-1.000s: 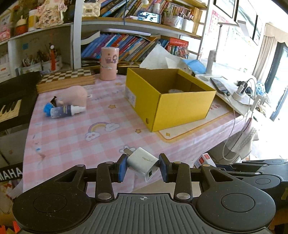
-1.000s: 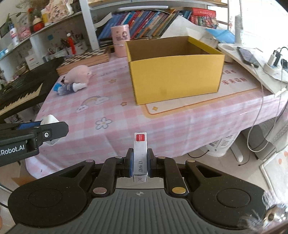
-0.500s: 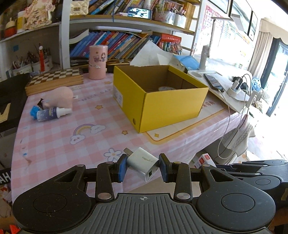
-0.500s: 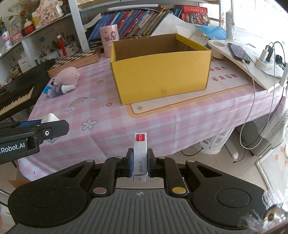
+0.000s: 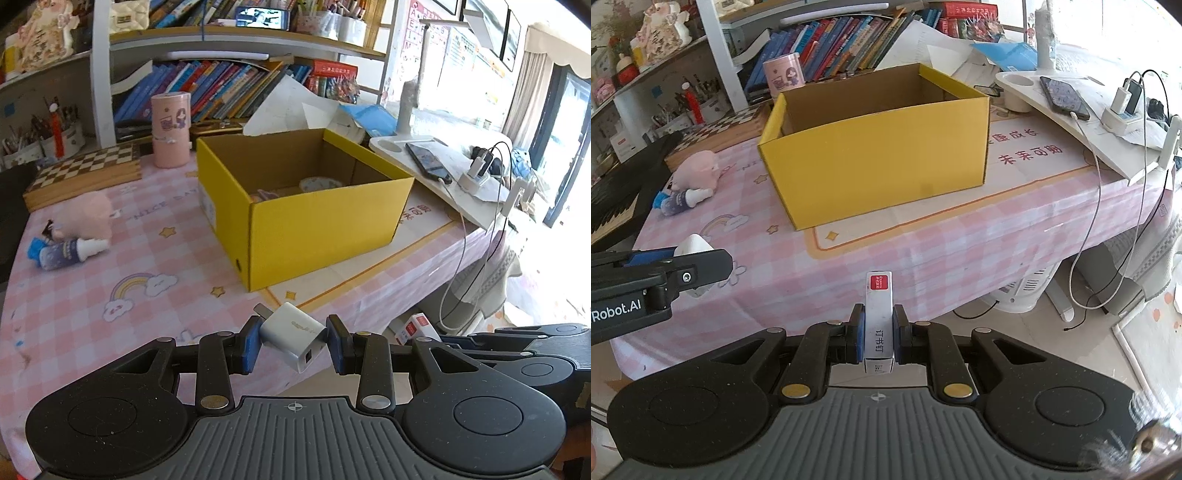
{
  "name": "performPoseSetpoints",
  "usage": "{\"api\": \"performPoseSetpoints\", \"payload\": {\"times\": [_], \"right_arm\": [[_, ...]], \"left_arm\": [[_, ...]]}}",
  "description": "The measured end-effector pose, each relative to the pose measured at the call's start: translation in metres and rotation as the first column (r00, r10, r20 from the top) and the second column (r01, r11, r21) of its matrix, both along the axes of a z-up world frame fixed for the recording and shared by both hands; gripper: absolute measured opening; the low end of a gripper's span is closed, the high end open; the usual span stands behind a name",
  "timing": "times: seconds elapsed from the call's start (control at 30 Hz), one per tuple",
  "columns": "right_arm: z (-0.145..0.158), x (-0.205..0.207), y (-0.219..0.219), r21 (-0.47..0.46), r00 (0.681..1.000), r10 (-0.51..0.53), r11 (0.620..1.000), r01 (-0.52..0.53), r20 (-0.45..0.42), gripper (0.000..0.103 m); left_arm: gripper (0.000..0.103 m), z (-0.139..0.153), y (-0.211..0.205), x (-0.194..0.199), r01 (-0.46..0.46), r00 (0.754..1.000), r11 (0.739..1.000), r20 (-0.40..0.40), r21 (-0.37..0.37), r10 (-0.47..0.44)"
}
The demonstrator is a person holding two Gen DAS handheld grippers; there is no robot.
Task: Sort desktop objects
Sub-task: 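Carry the charger plug and small white box with both grippers toward the yellow box, then lower the plug and small box into the yellow box and open both grippers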
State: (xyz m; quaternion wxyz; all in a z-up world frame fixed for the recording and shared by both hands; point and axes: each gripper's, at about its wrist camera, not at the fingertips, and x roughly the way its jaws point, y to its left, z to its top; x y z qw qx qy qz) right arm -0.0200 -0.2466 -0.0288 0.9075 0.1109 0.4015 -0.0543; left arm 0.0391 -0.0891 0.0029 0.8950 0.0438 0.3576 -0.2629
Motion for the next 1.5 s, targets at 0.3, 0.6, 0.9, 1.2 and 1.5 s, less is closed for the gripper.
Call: {"api": "performPoseSetpoints", "payload": {"times": [0.3, 0.6, 0.9, 1.2, 1.5], "right_arm": [[-0.001, 0.018, -0.032, 0.005, 1.000, 0.007, 1.000, -0.007, -0.003, 0.013], [0.009, 0.036, -0.065, -0.022, 0.997, 0.043, 0.999, -0.041, 0.072, 0.013], [0.031, 0.064, -0.111, -0.043, 0.988, 0.053, 0.998, -0.047, 0.145, 0.013], [0.078, 0.096, -0.149, -0.086, 0.952, 0.084, 0.994, -0.061, 0.295, 0.013], [0.095, 0.144, -0.144, -0.119, 0.922, 0.214, 0.976, -0.184, 0.323, 0.013]], "left_arm": [[0.036, 0.002, -0.034, 0.014, 0.006, 1.000, 1.000, 0.019, 0.007, -0.006], [0.036, 0.020, -0.071, 0.029, 0.012, 0.991, 1.000, 0.132, -0.014, -0.011], [0.036, 0.042, -0.099, 0.061, -0.034, 0.974, 0.999, 0.224, -0.036, 0.041], [0.036, 0.047, -0.117, 0.101, -0.118, 0.956, 0.993, 0.267, -0.025, 0.120], [0.036, 0.023, -0.122, 0.142, -0.203, 0.958, 0.978, 0.216, 0.037, 0.191]]}}
